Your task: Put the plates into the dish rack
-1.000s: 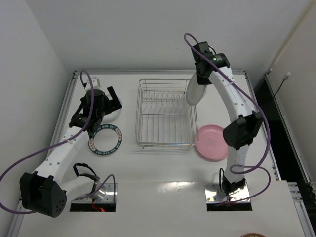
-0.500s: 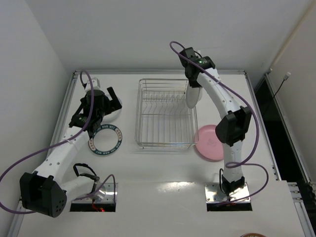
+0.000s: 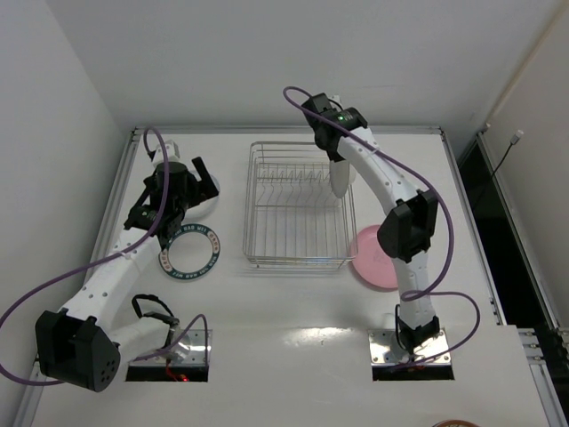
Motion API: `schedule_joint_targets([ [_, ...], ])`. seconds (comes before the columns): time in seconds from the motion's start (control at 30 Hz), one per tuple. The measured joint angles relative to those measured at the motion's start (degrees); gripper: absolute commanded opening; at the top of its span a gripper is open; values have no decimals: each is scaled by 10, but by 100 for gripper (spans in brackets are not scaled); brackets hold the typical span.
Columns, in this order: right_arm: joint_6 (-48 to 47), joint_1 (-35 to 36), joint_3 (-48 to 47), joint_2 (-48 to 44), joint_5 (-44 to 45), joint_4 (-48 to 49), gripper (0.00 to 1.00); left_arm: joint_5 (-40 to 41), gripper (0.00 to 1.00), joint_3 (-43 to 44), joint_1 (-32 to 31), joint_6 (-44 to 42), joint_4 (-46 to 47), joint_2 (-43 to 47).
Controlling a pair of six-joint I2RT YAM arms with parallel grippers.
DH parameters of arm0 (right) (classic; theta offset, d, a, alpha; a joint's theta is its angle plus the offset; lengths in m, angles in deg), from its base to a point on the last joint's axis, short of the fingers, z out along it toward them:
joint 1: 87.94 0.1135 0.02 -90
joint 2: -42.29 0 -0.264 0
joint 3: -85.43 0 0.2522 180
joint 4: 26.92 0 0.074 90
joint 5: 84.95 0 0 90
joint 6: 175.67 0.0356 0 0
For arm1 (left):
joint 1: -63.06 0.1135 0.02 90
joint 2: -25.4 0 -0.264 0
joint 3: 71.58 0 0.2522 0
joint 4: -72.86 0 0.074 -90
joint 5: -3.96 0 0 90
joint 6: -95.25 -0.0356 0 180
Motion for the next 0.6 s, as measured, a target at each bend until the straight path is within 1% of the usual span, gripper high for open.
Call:
schedule_joint_targets([
  [0.13,0,5,-1,12,-3,-3,0,4,100,0,0,0,-2,0],
  [0.6,2,2,-21,11,18,-6,0,6,100,0,0,0,-3,0],
])
